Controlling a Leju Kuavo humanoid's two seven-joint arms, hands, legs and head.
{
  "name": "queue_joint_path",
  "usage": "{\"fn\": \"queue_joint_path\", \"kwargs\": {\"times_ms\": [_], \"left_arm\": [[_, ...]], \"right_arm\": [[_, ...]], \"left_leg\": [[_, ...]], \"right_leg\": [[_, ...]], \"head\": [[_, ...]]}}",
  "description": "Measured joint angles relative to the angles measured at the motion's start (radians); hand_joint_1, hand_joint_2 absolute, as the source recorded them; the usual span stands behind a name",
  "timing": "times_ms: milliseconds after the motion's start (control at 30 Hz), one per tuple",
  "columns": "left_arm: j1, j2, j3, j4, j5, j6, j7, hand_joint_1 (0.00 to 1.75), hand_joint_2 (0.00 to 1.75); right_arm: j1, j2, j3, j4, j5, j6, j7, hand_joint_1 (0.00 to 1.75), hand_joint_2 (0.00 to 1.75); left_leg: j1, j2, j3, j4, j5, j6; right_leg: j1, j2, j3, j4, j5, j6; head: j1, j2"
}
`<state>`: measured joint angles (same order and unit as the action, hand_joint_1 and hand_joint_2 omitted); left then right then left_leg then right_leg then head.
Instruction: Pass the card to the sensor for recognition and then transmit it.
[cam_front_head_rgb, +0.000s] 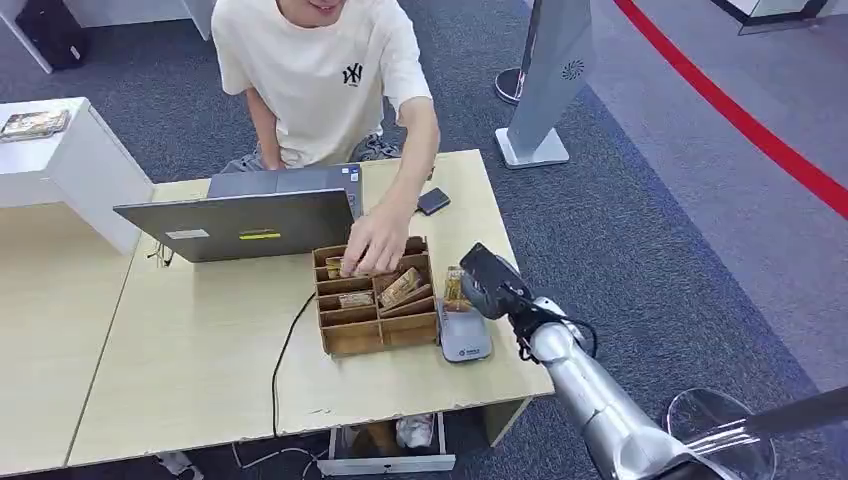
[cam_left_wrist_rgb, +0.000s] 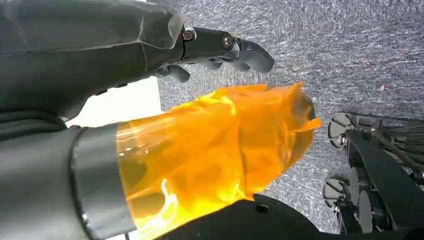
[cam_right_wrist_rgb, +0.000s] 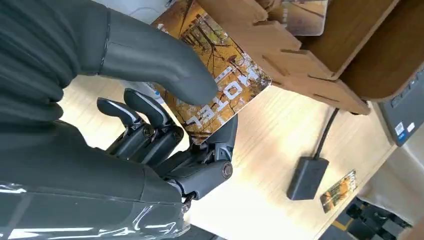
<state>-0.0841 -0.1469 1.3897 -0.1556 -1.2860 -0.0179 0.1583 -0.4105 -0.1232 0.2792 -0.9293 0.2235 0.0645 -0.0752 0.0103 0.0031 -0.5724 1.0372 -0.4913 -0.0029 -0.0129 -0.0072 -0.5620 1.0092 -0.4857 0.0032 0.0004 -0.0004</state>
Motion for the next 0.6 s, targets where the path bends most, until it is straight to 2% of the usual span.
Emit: {"fn": "queue_joint_path", "kwargs": {"times_ms": [600], "left_arm": [[0.001,0.000,0.001,0.000,0.018,0.000,0.000,0.00,0.00]], "right_arm": [[0.003,-0.059,0.014,0.048,-0.018,0.031,0.033,1.75,1.75]], "left_leg": [[0.000,0.000,0.000,0.000,0.000,0.000]], "right_leg": [[0.000,0.000,0.000,0.000,0.000,0.000]], "head": [[0.000,0.000]]}}
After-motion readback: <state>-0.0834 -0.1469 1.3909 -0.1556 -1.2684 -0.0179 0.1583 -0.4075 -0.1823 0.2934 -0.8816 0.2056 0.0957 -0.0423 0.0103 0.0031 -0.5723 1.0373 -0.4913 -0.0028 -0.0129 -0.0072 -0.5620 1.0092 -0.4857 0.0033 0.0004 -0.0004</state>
